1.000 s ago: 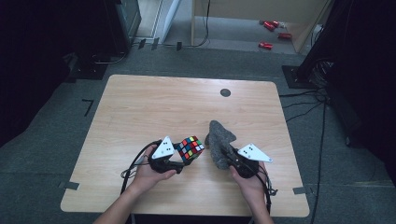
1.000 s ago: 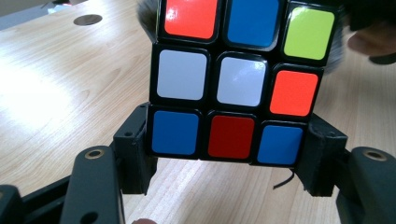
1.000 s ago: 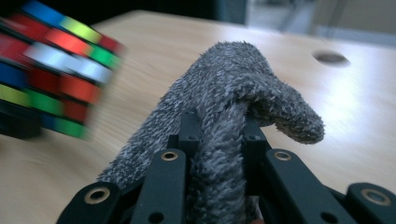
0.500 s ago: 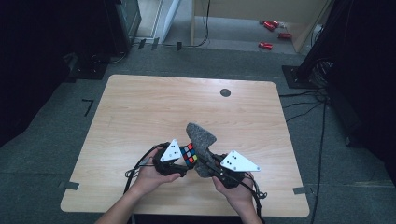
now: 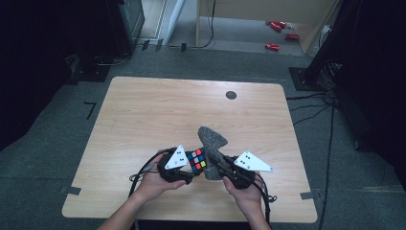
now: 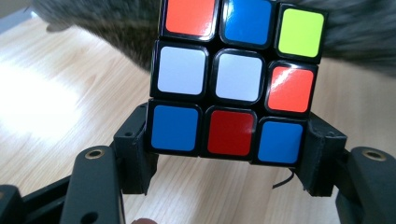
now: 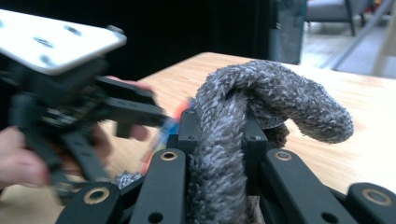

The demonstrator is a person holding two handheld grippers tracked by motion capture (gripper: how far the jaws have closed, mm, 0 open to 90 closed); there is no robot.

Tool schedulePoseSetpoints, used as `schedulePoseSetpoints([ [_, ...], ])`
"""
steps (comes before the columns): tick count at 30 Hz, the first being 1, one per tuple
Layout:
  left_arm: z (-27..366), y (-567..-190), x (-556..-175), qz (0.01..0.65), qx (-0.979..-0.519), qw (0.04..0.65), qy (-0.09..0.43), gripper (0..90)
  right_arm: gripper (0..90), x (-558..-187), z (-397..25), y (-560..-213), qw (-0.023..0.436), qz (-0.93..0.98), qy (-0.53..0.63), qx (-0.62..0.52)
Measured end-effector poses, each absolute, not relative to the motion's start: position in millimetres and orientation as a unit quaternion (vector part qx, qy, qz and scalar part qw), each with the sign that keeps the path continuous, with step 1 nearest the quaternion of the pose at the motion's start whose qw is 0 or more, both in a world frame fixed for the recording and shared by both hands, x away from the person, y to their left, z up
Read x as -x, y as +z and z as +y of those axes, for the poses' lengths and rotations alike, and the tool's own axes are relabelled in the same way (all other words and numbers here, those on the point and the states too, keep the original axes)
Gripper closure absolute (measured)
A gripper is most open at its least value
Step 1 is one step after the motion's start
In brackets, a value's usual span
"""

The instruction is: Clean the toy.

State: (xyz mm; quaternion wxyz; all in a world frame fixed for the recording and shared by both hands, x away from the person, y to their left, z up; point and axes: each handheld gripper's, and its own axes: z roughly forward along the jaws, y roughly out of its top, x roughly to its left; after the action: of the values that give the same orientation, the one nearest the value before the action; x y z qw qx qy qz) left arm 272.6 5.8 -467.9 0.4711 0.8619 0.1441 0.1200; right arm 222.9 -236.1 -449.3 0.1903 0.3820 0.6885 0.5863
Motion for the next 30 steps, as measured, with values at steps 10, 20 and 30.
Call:
schedulePoseSetpoints([
  [10, 7, -467, -272, 0.137, -0.855, 0.487, 0.11, 34.7, 76.8, -215, -228, -434, 0.179, 0.686, 0.609, -0.357],
  [20, 8, -468, -272, 0.138, -0.853, 0.492, 0.105, 34.7, 76.7, -221, -238, -441, 0.177, 0.681, 0.598, -0.384],
  [30, 14, -462, -271, 0.138, -0.832, 0.529, 0.089, 34.7, 76.9, -222, -246, -444, 0.196, 0.662, 0.601, -0.402],
])
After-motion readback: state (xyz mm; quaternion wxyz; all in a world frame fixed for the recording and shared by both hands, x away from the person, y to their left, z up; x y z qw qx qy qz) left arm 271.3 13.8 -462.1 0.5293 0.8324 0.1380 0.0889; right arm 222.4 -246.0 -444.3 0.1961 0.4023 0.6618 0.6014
